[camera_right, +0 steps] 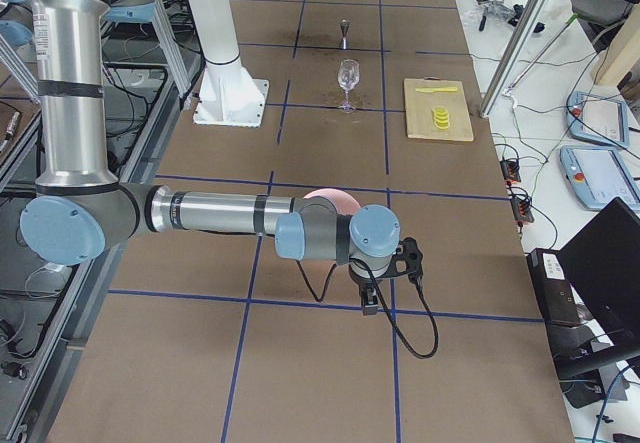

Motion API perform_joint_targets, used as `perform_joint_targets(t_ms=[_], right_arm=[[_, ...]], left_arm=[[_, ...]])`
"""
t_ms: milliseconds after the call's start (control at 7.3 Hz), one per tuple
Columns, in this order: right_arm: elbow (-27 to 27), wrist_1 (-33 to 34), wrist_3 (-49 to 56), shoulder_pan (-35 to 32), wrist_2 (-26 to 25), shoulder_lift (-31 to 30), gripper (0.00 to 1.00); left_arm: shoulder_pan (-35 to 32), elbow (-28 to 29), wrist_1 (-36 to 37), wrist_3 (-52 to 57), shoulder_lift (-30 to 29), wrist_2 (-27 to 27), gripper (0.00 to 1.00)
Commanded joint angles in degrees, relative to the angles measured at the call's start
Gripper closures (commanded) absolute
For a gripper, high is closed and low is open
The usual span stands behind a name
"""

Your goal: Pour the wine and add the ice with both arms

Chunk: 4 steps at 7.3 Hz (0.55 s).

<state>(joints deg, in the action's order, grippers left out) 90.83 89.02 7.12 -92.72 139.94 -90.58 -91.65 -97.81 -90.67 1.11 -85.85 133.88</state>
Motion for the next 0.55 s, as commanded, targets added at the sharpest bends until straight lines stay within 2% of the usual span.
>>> perform_joint_targets(t_ms=[0,411], right_arm=[[-0.1,0.4,-3.1,-0.3,1.6,-0.1,0.00],[0.0,0.0,-4.0,-0.3,1.8,-0.3,0.00]], left_arm=[[0.2,0.1,-1.7,-1.4,0.0,2.7,0.00],[0.2,-0.1,-1.8,-1.3,-0.1,2.7,0.00]])
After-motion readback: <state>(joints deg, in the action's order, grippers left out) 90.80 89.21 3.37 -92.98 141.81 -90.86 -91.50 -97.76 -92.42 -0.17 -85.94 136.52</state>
